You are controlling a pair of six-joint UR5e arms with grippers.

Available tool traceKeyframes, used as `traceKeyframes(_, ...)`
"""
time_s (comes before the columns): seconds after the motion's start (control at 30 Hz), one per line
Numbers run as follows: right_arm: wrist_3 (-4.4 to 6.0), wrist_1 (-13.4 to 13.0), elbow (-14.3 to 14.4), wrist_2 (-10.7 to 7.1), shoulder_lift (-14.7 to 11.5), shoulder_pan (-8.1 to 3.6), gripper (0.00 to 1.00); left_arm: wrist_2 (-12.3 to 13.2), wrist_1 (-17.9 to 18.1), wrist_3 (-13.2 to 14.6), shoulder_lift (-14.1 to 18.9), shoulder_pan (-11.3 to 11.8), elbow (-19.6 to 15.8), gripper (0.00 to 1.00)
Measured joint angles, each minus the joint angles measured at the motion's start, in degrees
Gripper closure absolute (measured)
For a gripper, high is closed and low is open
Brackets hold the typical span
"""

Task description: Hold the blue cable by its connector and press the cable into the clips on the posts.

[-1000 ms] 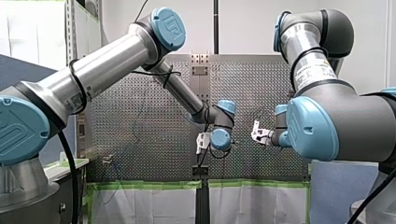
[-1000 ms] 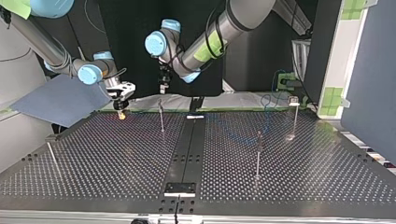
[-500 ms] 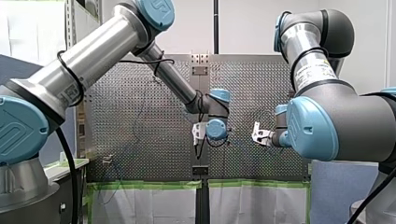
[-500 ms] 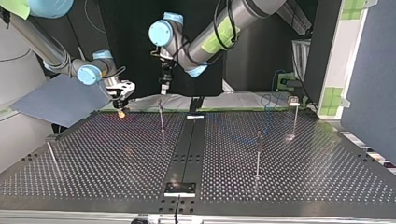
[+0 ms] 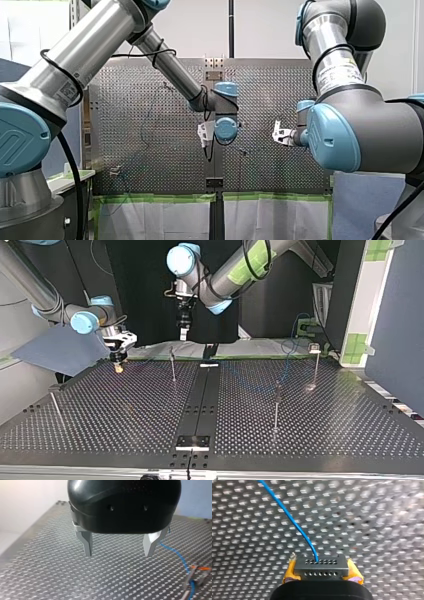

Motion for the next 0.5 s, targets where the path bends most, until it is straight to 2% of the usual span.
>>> traceKeyframes(0.27,0.00,0.4,0.0,-0.05,-1.6,-0.08,1.00,-2.7,4.1,-0.9,4.1,-0.9,-4.1,0.00)
traceKeyframes(0.37,0.11,0.4,0.0,-0.07,-1.6,-0.09,1.00,-3.8,5.6,-1.9,5.7,-1.5,-5.6,0.00)
traceKeyframes(0.5,0.25,0.4,0.0,-0.11,-1.6,-0.09,1.00,-6.0,8.0,-4.1,8.0,-3.4,-8.0,0.00)
